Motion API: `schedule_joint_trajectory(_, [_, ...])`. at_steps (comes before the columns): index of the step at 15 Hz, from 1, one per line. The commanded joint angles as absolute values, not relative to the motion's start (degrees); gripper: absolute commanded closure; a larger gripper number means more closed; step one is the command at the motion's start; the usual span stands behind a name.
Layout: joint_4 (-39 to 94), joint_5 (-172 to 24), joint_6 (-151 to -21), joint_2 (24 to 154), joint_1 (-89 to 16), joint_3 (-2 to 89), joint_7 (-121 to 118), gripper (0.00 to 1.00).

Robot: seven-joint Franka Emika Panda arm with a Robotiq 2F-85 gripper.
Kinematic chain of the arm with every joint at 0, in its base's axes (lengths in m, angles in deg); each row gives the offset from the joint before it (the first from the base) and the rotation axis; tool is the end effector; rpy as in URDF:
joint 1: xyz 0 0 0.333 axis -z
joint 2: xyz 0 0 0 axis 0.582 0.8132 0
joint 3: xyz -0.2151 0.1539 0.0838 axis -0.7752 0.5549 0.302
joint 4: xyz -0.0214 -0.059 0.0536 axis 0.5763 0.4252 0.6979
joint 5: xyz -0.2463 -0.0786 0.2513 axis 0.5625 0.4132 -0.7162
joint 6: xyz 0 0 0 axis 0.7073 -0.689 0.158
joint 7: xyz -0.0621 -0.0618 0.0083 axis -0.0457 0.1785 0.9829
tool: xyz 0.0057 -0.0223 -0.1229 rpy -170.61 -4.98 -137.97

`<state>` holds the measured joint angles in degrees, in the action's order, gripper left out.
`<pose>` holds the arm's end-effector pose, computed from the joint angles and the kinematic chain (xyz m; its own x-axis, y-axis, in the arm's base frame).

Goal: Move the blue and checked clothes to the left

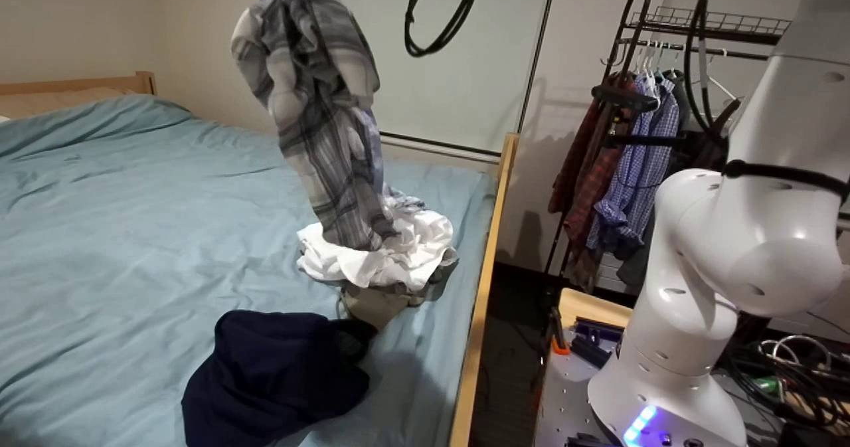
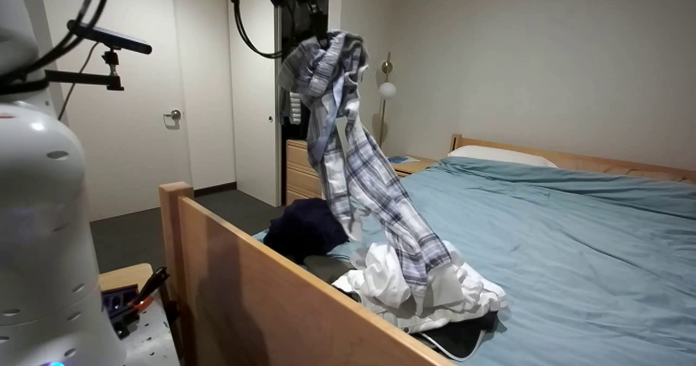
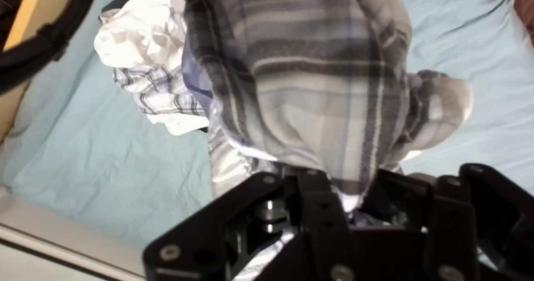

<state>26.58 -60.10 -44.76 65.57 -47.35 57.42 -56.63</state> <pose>0.4717 0.1604 0.6281 0.7468 -0.5688 0.3447 -0.6133 -0.7894 0.0260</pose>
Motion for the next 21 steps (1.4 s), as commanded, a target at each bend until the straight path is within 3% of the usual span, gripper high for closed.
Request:
schedule_joint_trajectory(1, [16.84,-56.68,-35.70,65.01,-49.04,62.64,-49.74,0.97])
schedule_joint_trajectory(9, [-2.55,-41.00,-26.63,73.38,-55.99,75.32,-37.12,0.97])
schedule_joint_trajectory(14, [-7.40,-38.63,-30.79,79.84,-57.63,71.38,-27.28,0.97])
schedule_joint_trajectory(21, [1.14,-60.60,-40.85,86.23,-44.86,66.02,-16.51,0.97])
